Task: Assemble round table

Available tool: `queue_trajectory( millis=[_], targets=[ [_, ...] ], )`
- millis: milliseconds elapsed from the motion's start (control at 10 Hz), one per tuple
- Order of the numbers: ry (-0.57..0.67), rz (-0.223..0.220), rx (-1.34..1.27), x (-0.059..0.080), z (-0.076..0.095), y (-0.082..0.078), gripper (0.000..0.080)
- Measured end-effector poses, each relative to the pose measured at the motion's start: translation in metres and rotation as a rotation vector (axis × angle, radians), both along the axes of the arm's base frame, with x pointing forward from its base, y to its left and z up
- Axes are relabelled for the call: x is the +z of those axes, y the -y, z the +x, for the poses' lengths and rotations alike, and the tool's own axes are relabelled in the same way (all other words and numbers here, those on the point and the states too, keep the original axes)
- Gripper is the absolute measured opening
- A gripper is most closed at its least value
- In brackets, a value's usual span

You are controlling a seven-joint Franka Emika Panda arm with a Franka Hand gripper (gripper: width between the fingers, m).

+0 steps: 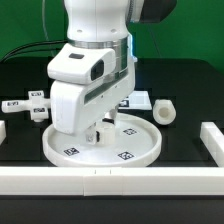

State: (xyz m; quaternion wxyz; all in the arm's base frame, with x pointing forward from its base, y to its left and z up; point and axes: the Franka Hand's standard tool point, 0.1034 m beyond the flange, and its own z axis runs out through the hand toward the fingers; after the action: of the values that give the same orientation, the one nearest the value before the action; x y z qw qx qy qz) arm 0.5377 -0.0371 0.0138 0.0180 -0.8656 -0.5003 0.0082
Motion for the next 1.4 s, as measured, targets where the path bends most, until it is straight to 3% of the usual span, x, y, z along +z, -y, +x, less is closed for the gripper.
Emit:
queue_trajectory(
  millis=[400, 1400],
  targets=[
    [0.019, 0.015, 0.051, 0.000, 0.015, -0.026, 0.0404],
    [0.029, 0.041, 0.096, 0.000, 0.023, -0.073, 0.0406]
  ],
)
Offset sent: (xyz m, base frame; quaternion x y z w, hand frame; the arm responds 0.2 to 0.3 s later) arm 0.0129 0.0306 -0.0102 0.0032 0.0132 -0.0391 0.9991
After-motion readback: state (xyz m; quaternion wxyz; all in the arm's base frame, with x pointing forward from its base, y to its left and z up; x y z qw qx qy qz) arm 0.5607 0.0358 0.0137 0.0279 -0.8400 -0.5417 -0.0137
